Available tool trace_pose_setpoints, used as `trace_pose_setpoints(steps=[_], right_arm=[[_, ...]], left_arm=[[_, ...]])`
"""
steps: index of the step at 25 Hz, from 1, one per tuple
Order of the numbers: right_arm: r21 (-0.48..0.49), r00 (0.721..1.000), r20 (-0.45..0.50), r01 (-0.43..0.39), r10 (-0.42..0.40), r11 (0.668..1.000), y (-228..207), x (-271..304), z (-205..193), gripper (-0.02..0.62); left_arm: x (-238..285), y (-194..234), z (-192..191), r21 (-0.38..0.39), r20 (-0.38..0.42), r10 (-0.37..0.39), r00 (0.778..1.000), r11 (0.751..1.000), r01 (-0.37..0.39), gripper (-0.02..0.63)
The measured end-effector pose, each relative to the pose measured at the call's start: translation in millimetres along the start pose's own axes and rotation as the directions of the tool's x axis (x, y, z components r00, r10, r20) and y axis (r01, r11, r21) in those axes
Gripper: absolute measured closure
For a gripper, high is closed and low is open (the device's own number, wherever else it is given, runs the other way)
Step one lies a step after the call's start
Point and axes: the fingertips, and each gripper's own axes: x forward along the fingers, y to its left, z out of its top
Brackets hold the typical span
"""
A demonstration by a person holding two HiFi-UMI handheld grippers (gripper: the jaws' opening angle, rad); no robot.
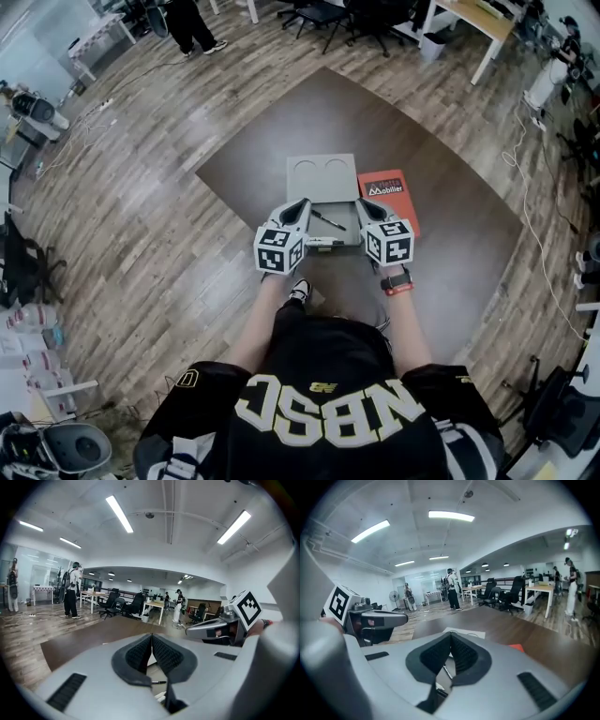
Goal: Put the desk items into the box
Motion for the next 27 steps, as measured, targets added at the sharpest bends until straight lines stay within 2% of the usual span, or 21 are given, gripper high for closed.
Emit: trace_pose_setpoints(steps=[4,9,21,27], right_arm=[[-0.013,0.995,0.092,0.038,-0.037,0.999,0.7,-26.3,20.9,0.586],[0.000,0.988,0.149,0.027,-0.026,1.000,13.5,-53.1,23.7,0.586],[-0.010,0.987,0.159,0.025,-0.023,1.000,17.7,-99.1,3.3,0.588],[-0.023,0.992,0.122,0.033,-0.030,0.999,7.6,-108.8,-17.2,0.588]], left_arm=[[-11.2,-11.4,22.1,0.028,0.073,0.015,0.997,0.999,-0.017,0.591],[-29.8,-34.1,28.7,0.049,0.118,0.015,0.993,0.999,-0.021,0.589],[-65.8,-74.8,22.1,0.069,0.174,0.022,0.984,0.997,-0.035,0.589],[-76.9,-73.5,7.8,0.071,0.154,0.012,0.988,0.997,-0.023,0.589]])
